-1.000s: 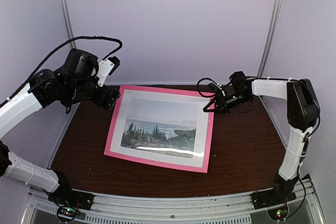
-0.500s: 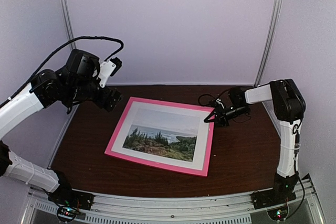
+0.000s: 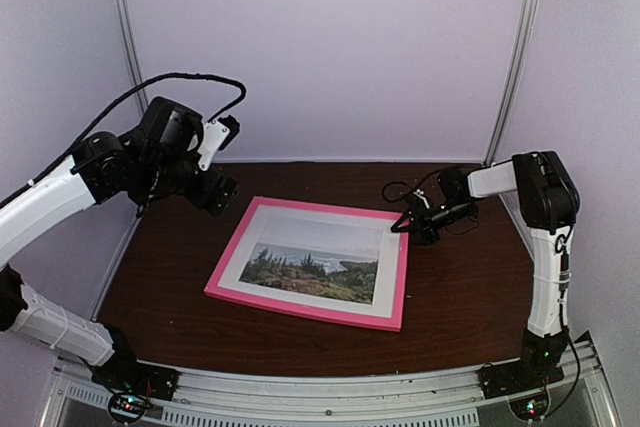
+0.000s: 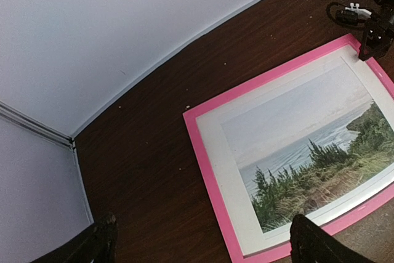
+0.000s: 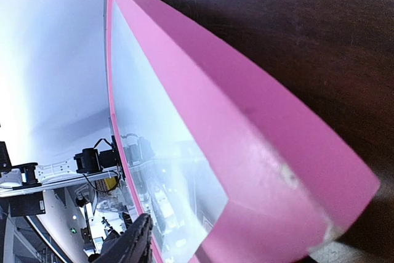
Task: Put the photo into the frame
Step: Place the photo frame at the center of the board.
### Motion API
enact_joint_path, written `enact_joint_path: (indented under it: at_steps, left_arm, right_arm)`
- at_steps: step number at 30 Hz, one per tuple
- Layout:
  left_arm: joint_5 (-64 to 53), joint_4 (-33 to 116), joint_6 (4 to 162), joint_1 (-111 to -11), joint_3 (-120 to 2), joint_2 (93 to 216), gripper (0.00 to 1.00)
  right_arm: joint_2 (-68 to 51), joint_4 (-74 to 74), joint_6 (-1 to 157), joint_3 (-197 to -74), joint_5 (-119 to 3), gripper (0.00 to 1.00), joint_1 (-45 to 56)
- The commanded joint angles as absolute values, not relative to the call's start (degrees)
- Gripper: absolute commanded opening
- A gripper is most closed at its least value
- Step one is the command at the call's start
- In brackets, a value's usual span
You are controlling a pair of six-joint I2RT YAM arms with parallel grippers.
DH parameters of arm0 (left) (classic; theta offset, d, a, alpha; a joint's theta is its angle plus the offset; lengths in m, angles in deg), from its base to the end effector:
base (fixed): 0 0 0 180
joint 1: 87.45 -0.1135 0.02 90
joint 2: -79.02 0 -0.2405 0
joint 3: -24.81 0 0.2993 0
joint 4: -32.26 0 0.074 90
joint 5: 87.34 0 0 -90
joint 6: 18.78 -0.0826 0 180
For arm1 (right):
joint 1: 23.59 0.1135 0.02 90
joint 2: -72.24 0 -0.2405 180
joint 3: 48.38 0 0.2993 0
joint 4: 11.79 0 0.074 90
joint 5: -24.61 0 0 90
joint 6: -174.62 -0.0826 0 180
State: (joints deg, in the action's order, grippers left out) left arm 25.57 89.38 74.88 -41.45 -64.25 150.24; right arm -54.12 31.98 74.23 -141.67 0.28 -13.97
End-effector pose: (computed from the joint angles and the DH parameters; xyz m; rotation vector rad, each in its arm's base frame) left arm 0.2619 -0.2249 0.3379 0.5930 2.1119 -0.0330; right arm 0.4193 0.1474 0.0387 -0.1774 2.6215 1.7177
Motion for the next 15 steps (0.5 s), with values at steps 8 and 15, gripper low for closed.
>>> enact_joint_path:
  at_steps: [8, 15]
  left_arm:
    - [25.59, 87.65, 82.07, -41.98, -61.06, 155.22, 0.98]
    - [20.01, 83.34, 85.17, -46.46, -55.24, 157.33, 0.98]
  right_arm:
    - [-50.16, 34.24, 75.16, -142.31, -16.01, 0.64, -16.91]
    - [-43.2, 36.69, 75.5, -140.8, -24.64, 0.79, -16.87]
